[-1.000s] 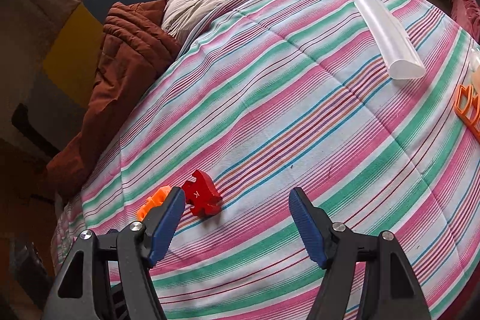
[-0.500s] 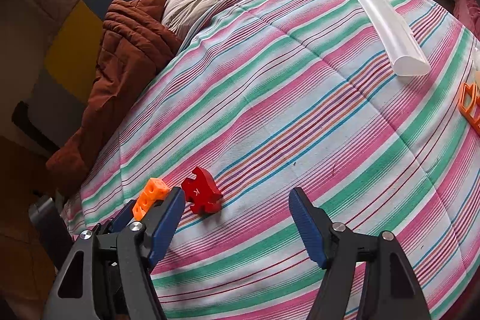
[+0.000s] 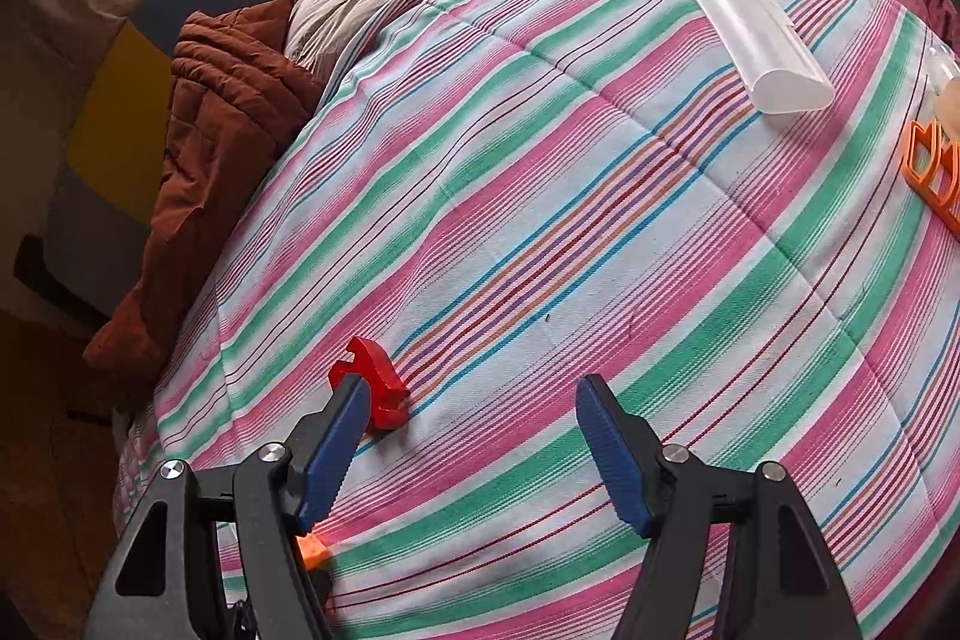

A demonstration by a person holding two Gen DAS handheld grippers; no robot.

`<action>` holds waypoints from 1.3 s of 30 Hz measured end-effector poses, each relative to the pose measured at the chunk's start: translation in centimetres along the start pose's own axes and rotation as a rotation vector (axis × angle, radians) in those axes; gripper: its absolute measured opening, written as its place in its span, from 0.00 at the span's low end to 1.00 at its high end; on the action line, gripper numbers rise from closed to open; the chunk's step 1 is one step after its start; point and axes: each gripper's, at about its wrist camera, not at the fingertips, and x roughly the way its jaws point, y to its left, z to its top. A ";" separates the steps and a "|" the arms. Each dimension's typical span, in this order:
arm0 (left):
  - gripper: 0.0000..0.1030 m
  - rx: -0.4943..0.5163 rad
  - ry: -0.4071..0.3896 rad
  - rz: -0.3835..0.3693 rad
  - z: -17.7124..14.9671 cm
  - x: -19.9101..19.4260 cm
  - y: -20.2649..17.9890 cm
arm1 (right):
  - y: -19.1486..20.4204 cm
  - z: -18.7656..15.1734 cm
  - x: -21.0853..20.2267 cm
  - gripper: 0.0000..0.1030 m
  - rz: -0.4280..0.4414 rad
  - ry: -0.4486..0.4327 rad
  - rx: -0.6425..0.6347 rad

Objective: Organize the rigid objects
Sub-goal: 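Grasp the orange linked cubes with the left tool while the right grasps the red K piece, then carry the orange cubes into the tray and open the left tool while the right holds the red K piece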

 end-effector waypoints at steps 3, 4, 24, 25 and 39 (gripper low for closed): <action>0.40 -0.003 -0.034 0.015 -2.1 -1.3 -0.1 | -0.1 -0.1 0.1 0.70 0.000 0.007 0.006; 0.40 0.003 -0.044 0.020 -2.5 -1.5 -0.3 | 0.0 -0.1 0.1 0.69 -0.002 0.009 0.004; 0.40 -0.001 -0.098 0.010 -3.5 -1.4 0.0 | 9.5 -2.2 4.4 0.61 -0.171 0.046 -0.536; 0.40 0.001 -0.099 0.012 -3.6 -1.4 -0.1 | 9.9 -2.2 5.4 0.61 -0.192 0.064 -0.559; 0.40 -0.019 -0.100 -0.013 -3.6 -1.4 0.3 | 9.7 -9.2 4.4 0.32 -0.139 0.172 -0.786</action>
